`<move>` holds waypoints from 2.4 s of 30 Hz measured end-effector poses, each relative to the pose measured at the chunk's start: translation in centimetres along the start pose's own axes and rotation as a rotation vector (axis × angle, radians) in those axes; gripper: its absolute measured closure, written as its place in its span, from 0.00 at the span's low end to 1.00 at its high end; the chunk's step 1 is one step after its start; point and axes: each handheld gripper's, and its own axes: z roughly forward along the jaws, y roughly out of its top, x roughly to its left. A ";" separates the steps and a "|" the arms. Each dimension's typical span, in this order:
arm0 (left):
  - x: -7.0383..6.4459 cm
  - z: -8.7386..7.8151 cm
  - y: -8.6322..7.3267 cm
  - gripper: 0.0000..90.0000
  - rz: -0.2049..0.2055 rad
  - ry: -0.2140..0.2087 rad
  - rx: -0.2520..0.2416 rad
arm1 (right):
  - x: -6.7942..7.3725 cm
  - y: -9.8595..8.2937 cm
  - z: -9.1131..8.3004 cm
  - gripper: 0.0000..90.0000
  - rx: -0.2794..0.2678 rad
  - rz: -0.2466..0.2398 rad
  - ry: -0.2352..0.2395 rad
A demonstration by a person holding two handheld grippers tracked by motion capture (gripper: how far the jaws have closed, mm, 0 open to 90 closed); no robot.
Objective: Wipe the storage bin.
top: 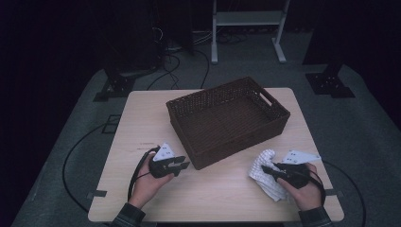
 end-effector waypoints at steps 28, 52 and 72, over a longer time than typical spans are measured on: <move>0.9 -0.3 4.4 1.00 0.006 -0.101 -0.142 | -0.3 -1.6 -1.1 0.84 0.030 0.019 -0.060; -1.8 2.1 7.3 0.92 0.015 -0.178 -0.138 | -0.3 -1.6 -0.9 0.84 0.040 0.012 -0.066; 7.2 1.7 12.6 0.65 0.024 0.043 -0.066 | -0.5 -1.8 -0.8 0.84 0.044 0.017 -0.064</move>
